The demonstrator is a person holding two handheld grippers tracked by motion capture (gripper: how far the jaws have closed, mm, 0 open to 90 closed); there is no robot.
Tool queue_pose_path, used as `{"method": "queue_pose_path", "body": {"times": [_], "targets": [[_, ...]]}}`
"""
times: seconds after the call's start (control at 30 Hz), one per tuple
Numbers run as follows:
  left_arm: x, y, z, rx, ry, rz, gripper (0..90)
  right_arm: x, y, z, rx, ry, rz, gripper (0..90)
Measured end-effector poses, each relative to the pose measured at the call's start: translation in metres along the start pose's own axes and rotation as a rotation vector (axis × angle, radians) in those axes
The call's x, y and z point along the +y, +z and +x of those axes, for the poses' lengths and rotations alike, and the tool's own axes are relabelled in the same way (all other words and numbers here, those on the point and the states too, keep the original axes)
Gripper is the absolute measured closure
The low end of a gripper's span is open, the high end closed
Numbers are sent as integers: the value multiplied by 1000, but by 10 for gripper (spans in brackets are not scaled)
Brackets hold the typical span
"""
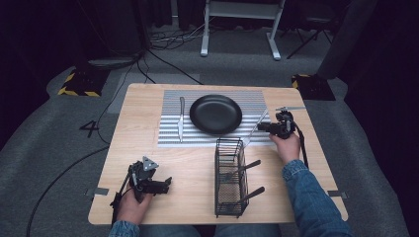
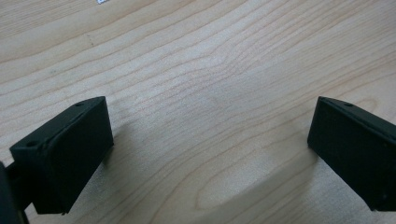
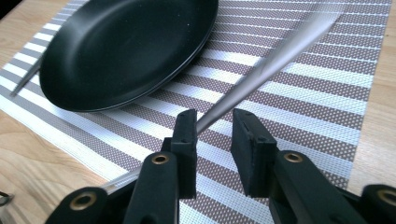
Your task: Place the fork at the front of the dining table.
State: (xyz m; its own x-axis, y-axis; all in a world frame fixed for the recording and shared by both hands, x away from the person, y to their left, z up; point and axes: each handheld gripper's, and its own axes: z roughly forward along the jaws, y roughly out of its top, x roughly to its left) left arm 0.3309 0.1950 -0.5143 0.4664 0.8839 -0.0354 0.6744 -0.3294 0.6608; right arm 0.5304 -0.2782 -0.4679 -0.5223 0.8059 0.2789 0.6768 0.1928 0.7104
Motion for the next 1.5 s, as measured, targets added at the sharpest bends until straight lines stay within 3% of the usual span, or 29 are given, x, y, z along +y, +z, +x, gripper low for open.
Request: {"method": "queue_pose_path", "body": {"times": [0.33, 0.5, 0.53, 0.63, 0.7, 1.0, 1.07, 1.23, 1.33, 1.5], "targets": [[0, 0, 0, -1, 0, 0, 2, -2, 0, 3, 2, -4, 3, 671], [0, 0, 0, 0, 0, 0, 2, -2, -1, 14, 16, -17, 11, 547], [0, 0, 0, 0, -1, 0, 2, -5, -1, 21, 16, -34, 10, 485], [0, 0, 0, 0, 1, 0, 2, -8, -1, 28, 13, -49, 16, 450], [0, 0, 0, 0, 1, 0, 2, -14, 0, 40, 33, -58, 36, 408], [0, 0, 0, 0, 2, 1, 2, -32, 9, 73, 88, -125, 116, 389], [0, 0, 0, 0, 2, 1, 2, -35, 12, 77, 79, -137, 134, 388], [0, 0, 0, 0, 1, 1, 2, -38, 18, 78, 49, -146, 177, 391], [0, 0, 0, 0, 0, 0, 2, -39, 19, 73, 49, -120, 187, 421], [0, 0, 0, 0, 1, 0, 2, -40, 16, 69, 44, -119, 184, 463]]}}
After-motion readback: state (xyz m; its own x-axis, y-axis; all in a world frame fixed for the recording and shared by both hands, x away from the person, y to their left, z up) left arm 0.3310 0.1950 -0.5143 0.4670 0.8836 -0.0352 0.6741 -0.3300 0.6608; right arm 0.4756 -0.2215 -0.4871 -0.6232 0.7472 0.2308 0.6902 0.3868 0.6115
